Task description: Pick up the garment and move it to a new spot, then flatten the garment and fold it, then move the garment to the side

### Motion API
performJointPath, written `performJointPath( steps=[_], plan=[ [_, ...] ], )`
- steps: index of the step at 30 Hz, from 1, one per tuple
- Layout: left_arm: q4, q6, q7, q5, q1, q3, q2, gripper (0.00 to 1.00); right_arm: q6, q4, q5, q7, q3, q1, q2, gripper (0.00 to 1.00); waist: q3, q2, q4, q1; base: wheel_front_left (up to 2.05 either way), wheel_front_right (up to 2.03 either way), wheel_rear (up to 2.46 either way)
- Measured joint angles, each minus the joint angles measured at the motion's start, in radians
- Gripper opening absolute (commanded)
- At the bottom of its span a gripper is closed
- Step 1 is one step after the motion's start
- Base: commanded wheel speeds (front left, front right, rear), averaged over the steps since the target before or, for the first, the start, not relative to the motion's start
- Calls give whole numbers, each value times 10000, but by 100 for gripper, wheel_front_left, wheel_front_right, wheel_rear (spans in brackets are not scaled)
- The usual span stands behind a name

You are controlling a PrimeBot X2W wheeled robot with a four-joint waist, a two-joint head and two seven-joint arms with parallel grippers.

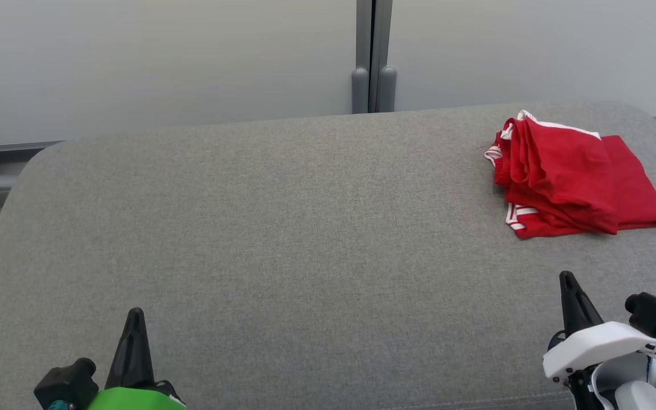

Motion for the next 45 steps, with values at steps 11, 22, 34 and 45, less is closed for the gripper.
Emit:
performJointPath(
  steps=[11,22,34,45],
  plan=[
    [109,-96,86,-1935,-337,-351,-33,0,-2,40,1710,834,-631,-178,69,0,64,0,0,0,0,0,0],
    [171,-171,146,-3528,-649,-621,-65,0,-2,81,3085,1484,-1139,-339,98,0,122,0,0,0,0,0,0],
    [238,-232,221,-5191,-923,-913,-107,0,-4,127,4583,2180,-1661,-529,136,0,192,0,1,0,0,0,0],
    [309,-293,276,-6585,-1156,-1170,-134,0,-6,163,5812,2767,-2098,-658,153,0,256,0,0,1,0,0,0]
  ],
)
